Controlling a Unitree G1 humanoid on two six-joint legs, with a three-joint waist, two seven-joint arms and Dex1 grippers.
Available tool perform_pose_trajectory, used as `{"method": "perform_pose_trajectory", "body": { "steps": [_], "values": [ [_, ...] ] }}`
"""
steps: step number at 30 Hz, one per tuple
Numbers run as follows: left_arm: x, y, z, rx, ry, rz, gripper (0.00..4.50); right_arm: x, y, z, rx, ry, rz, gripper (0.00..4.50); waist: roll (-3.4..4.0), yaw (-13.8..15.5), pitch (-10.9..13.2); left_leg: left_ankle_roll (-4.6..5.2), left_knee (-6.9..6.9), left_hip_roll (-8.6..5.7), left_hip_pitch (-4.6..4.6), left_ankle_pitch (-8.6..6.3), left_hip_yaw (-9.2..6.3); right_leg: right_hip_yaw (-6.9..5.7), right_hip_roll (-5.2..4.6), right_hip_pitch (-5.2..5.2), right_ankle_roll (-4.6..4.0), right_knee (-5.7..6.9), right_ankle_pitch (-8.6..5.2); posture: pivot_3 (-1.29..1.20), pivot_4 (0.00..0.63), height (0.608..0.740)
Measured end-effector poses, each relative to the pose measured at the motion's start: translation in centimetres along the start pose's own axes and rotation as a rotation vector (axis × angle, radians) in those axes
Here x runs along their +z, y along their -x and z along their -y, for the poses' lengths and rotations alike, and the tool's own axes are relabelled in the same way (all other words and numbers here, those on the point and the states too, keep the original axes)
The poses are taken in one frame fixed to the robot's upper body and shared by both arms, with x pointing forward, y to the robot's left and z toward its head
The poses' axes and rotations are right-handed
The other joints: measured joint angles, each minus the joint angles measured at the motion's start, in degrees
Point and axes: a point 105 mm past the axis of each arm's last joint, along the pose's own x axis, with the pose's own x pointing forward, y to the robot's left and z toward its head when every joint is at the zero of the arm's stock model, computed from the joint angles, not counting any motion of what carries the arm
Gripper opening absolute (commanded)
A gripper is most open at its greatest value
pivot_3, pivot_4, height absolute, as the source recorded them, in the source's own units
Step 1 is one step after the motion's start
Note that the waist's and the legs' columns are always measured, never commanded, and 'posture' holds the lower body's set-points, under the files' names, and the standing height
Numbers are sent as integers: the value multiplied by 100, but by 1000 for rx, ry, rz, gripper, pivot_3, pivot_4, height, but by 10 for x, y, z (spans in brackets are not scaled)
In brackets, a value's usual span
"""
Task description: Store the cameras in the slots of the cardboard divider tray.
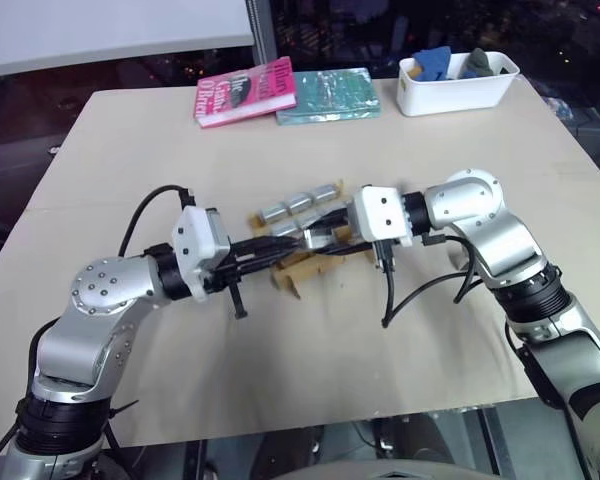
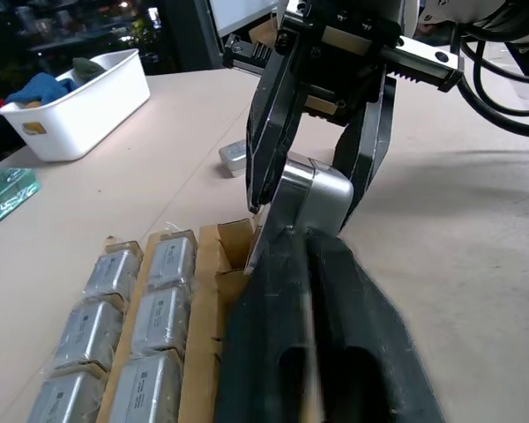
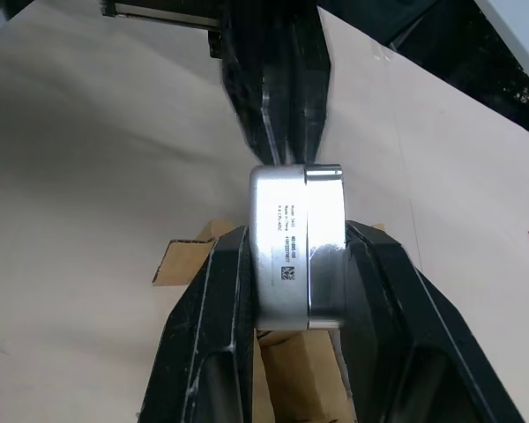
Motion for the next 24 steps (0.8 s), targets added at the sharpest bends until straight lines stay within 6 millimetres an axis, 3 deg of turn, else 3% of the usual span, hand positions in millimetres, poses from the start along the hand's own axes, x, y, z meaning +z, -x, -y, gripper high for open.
{"method": "perform_pose_trajectory", "body": {
  "steps": [3, 12, 15, 19, 23, 24],
  "values": [
    [-2, 0, -2, 9, -2, -4, 2918, 1, 0, 0, -4, 5, 2, 774, 0, 1, 0, 0, 0, 0, 0, 0, 0, 0, 0, 0, 0, 0, 0, 0, 150, 740],
    [-5, -7, -1, -14, -16, -4, 2918, 5, -1, 1, -17, 9, 8, 774, 0, 0, 0, 0, 1, 0, 0, 0, 0, -1, 1, 0, 0, 1, 0, 0, 150, 740],
    [-4, -8, -2, -22, -36, 0, 2291, 6, -1, 1, -20, 5, 8, 774, 0, 1, 0, 0, 1, -1, 0, 0, 1, 0, 1, 0, 0, 1, 0, 0, 150, 740],
    [-5, -12, -2, -53, -57, -3, 955, 7, 2, 0, -14, -2, 1, 774, 0, 3, 0, 0, 2, -1, -1, 0, 0, -1, 0, 0, 0, 2, 0, 0, 150, 740],
    [-5, -13, -1, -74, -82, -6, 868, 7, 2, -1, -7, -19, 0, 774, -1, 3, 0, 0, 2, -1, -2, 0, 0, -2, 1, 0, 0, 1, 0, 0, 150, 740],
    [-6, -13, -1, -76, -79, -4, 868, 7, 3, -1, -7, -28, -3, 1274, -1, 2, 0, 0, 2, -1, -2, 0, 0, -2, 1, 0, 0, 2, 0, 0, 150, 740]
  ]
}}
